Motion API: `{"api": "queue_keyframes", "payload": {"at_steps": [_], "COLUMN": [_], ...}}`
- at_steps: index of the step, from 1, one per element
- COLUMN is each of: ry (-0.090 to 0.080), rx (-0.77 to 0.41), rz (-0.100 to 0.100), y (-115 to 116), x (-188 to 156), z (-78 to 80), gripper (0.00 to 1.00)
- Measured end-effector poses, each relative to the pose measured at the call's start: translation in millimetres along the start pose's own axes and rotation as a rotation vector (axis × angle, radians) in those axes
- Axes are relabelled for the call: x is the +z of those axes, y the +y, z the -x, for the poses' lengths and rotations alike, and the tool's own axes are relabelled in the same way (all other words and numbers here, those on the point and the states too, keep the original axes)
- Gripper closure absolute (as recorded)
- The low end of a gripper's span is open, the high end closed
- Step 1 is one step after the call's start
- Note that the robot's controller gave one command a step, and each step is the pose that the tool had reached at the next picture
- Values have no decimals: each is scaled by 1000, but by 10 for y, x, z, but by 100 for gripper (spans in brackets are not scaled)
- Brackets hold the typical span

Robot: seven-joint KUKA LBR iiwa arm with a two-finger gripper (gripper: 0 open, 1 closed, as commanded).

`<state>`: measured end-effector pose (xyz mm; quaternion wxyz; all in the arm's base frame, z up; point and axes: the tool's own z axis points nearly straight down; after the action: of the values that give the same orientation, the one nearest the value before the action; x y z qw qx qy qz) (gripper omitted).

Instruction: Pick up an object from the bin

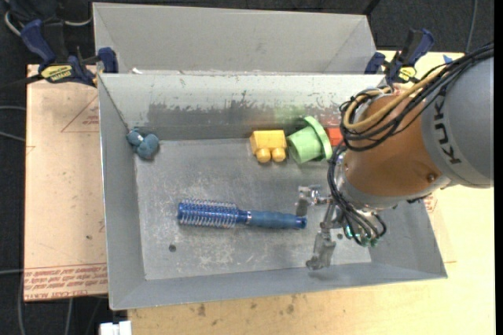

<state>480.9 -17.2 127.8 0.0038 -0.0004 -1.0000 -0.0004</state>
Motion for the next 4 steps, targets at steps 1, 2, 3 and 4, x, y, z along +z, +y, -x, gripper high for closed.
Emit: {"api": "queue_keyframes", "payload": {"at_steps": [1,2,3,4], "ry": [-9,-11,-10,-20], "rx": [-131,-181,-177,-313], "rz": [0,1,0,-4], "y": [158,547,528,200], "x": [600,573,570,-1018], "z": [492,564,563,831], "gripper": [0,0,100,100]}}
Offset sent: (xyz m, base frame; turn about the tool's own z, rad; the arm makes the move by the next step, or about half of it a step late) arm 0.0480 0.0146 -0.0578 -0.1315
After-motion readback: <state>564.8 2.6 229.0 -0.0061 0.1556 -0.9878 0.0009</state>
